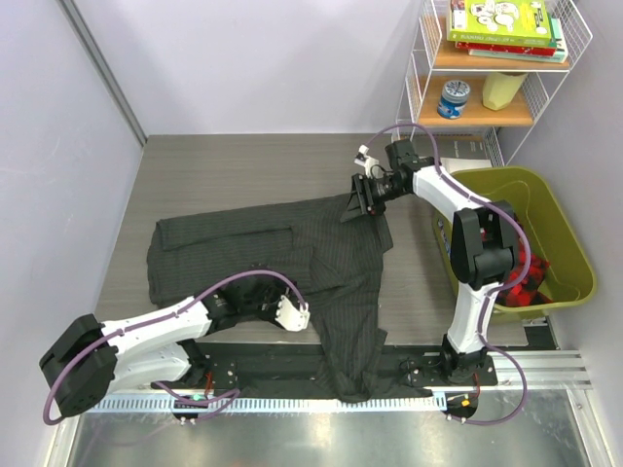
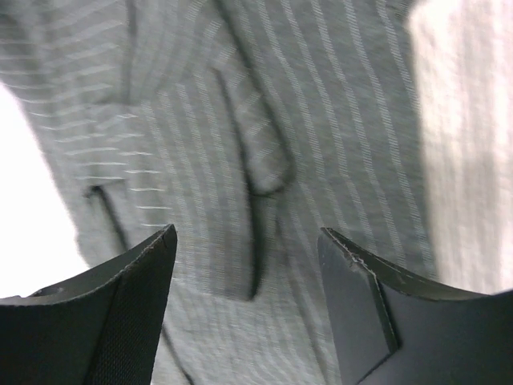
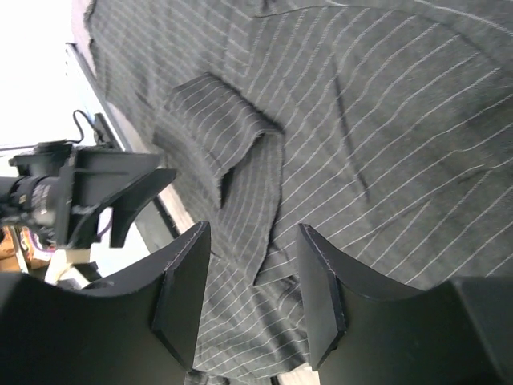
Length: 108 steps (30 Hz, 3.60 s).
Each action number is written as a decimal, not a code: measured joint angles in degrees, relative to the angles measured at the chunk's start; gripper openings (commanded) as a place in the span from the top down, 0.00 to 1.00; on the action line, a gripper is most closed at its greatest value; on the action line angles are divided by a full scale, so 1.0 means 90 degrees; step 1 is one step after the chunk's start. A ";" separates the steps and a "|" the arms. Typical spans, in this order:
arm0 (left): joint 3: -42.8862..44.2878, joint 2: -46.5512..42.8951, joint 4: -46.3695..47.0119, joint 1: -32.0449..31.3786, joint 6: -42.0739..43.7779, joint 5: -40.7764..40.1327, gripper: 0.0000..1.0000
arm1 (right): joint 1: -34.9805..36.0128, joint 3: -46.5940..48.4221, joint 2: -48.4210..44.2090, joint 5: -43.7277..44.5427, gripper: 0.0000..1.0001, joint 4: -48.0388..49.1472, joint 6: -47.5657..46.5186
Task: Fold and stack the long sleeve shirts
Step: Fold the shirt
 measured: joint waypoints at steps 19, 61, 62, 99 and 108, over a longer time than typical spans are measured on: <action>0.0005 0.0653 0.0695 0.0748 0.0478 0.0221 0.49 | -0.0102 0.0032 0.0316 0.2098 0.41 0.0719 0.0869; 0.4493 -0.1035 -0.3344 0.1251 -0.1613 0.2982 1.00 | -0.0114 0.0316 0.1151 0.2317 0.91 0.0695 0.1064; 0.4609 -0.1078 -0.3444 0.1251 -0.1705 0.3053 1.00 | -0.0114 0.0316 0.1149 0.2348 0.91 0.0690 0.1035; 0.6013 -0.1015 -0.4828 0.1251 -0.3519 0.4974 1.00 | 0.0070 0.1324 0.0391 0.2419 0.67 -0.0704 -0.0143; 0.6273 -0.0891 -0.4634 0.1251 -0.4019 0.4894 1.00 | 0.0447 0.1336 0.1460 0.2667 0.71 -0.0425 -0.0333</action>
